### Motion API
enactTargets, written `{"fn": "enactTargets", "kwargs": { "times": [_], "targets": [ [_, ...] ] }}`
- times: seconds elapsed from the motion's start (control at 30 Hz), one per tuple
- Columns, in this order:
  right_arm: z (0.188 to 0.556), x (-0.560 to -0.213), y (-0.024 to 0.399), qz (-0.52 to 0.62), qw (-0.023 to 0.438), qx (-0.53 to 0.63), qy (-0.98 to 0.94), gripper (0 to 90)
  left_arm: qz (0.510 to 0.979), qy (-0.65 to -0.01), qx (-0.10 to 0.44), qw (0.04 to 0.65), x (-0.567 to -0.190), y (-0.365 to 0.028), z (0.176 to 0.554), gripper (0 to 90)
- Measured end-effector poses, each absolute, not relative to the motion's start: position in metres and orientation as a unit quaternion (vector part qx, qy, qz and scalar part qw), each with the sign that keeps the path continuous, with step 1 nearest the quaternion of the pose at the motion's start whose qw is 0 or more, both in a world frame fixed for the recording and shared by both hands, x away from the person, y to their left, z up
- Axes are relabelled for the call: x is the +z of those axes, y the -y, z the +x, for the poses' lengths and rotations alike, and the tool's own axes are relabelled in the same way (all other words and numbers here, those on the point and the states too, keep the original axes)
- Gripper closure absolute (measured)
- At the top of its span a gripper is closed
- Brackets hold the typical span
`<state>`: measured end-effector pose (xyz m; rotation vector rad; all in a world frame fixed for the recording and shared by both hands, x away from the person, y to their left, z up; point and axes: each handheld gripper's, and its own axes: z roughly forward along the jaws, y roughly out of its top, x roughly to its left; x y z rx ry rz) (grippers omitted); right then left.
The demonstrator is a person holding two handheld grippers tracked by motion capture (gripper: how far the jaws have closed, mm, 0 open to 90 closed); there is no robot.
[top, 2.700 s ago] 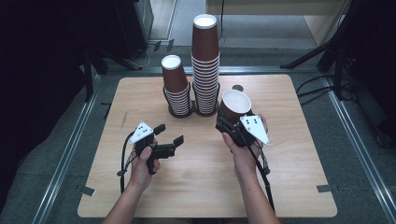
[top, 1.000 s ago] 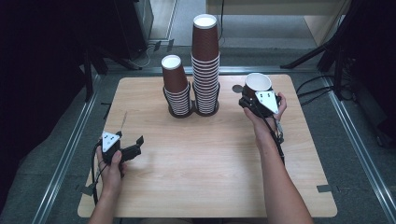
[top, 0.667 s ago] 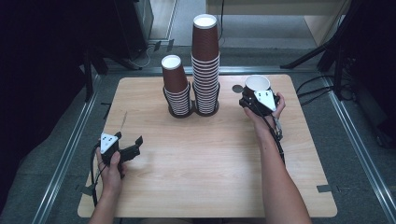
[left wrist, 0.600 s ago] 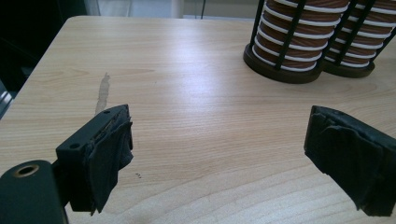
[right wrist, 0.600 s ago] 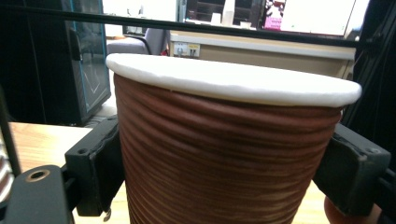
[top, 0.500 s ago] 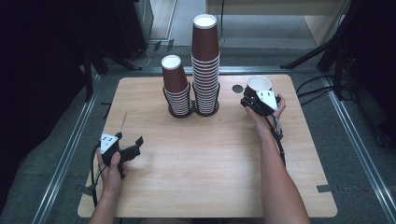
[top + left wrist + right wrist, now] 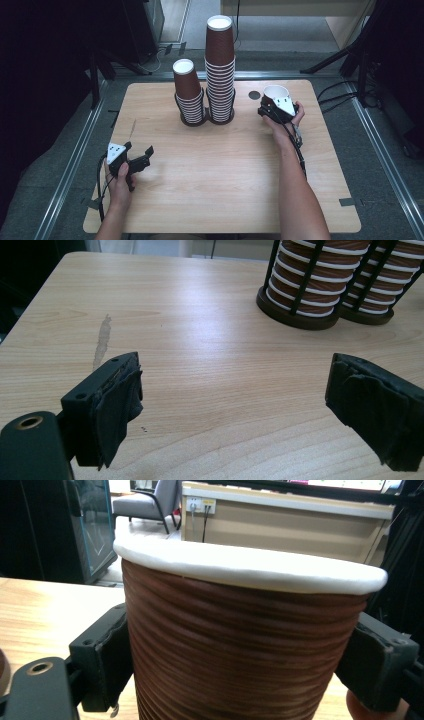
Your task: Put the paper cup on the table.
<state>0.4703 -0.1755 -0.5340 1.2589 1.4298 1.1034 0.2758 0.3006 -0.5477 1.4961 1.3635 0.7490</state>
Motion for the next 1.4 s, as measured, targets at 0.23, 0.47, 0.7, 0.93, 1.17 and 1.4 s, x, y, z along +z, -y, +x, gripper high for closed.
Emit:
{"fn": "enactTargets", "kwargs": {
  "times": [0.23, 0.47, 0.7, 0.93, 1.17, 1.4],
  "targets": [
    [0.472, -0.531, 0.177, 0.532, 0.440, 0.451, -0.567, 12.3, 0.612, -0.557, 0.305, 0.472, -0.548, -0.301, 0.276, 8.2],
    [0.470, -0.530, 0.175, 0.533, 0.447, 0.436, -0.571, 10.5, 0.612, -0.558, 0.303, 0.472, -0.548, -0.301, 0.276, 8.2],
    [0.468, -0.533, 0.171, 0.532, 0.439, 0.434, -0.580, 10.0, 0.611, -0.559, 0.301, 0.473, -0.548, -0.301, 0.276, 8.2],
    [0.465, -0.533, 0.171, 0.531, 0.430, 0.437, -0.585, 8.0, 0.610, -0.559, 0.302, 0.473, -0.548, -0.301, 0.277, 8.2],
    [0.461, -0.534, 0.173, 0.542, 0.398, 0.440, -0.595, 0.0, 0.609, -0.561, 0.301, 0.474, -0.548, -0.302, 0.277, 8.3],
    [0.455, -0.532, 0.175, 0.543, 0.396, 0.444, -0.592, 0.0, 0.605, -0.563, 0.298, 0.477, -0.548, -0.302, 0.278, 8.2]
  ]
}}
